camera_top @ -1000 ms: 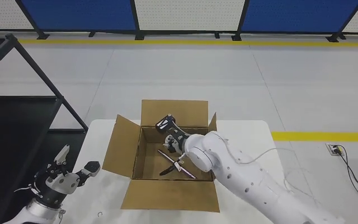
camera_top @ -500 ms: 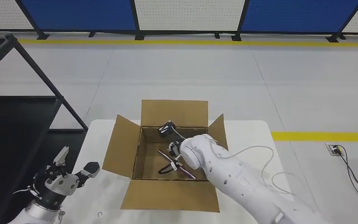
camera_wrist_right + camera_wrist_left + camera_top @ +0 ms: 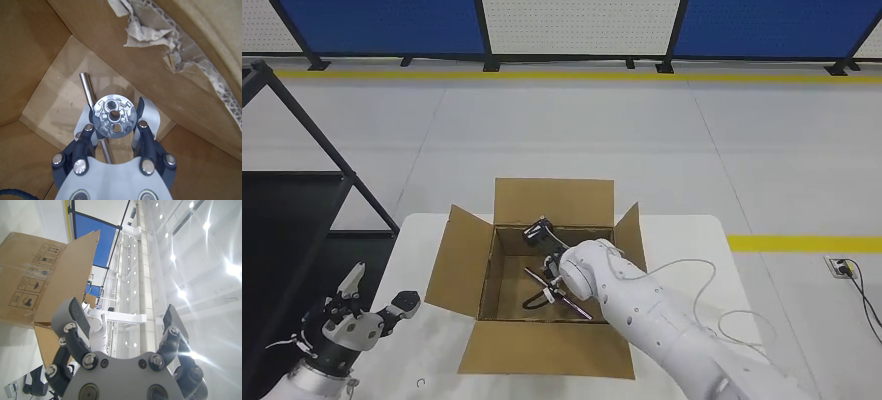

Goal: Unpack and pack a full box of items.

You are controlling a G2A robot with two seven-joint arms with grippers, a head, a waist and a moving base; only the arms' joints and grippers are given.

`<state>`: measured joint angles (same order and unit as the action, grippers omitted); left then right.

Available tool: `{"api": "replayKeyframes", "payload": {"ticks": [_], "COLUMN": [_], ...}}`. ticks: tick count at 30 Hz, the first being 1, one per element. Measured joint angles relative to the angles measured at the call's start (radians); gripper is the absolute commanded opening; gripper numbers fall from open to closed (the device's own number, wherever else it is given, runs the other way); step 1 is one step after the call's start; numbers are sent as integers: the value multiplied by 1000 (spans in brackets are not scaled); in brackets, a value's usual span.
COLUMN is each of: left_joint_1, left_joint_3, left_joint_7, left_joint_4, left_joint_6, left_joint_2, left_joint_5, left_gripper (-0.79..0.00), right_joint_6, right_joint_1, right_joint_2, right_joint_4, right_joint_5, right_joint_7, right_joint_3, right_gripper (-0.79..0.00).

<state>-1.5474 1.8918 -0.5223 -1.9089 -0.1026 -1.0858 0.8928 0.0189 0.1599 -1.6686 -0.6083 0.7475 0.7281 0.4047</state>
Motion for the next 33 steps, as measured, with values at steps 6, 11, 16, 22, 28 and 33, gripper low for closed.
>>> {"api": "replayKeyframes", "payload": {"ticks": [6, 11, 16, 22, 28, 33], "left_joint_1": [-4, -4, -2, 6, 17, 27], "left_joint_3": [-1, -6, -12, -25, -36, -44], "left_joint_7": [-1, -2, -5, -9, -17, -22], "left_joint_4": [-1, -2, -3, -3, 1, 4], "left_joint_6": [3, 6, 4, -4, -17, -28], "left_joint_2": [-2, -3, -4, -5, -4, -3], "left_joint_5": [-2, -5, -11, -25, -41, -53], "left_gripper": [0, 0, 0, 0, 0, 0], "right_joint_6": [-13, -19, -20, -27, 0, 14], "right_joint_1": [-5, -5, -3, 15, 73, 150], "right_joint_2": [-21, -32, -33, -7, 43, 103], "right_joint_4": [38, 56, 45, -20, -166, -350], "right_joint_5": [11, 21, 36, 55, 119, 200], "right_joint_7": [-5, -13, -27, -40, -3, 46], "right_joint_3": [10, 22, 41, 86, 140, 212], "right_gripper": [0, 0, 0, 0, 0, 0]}}
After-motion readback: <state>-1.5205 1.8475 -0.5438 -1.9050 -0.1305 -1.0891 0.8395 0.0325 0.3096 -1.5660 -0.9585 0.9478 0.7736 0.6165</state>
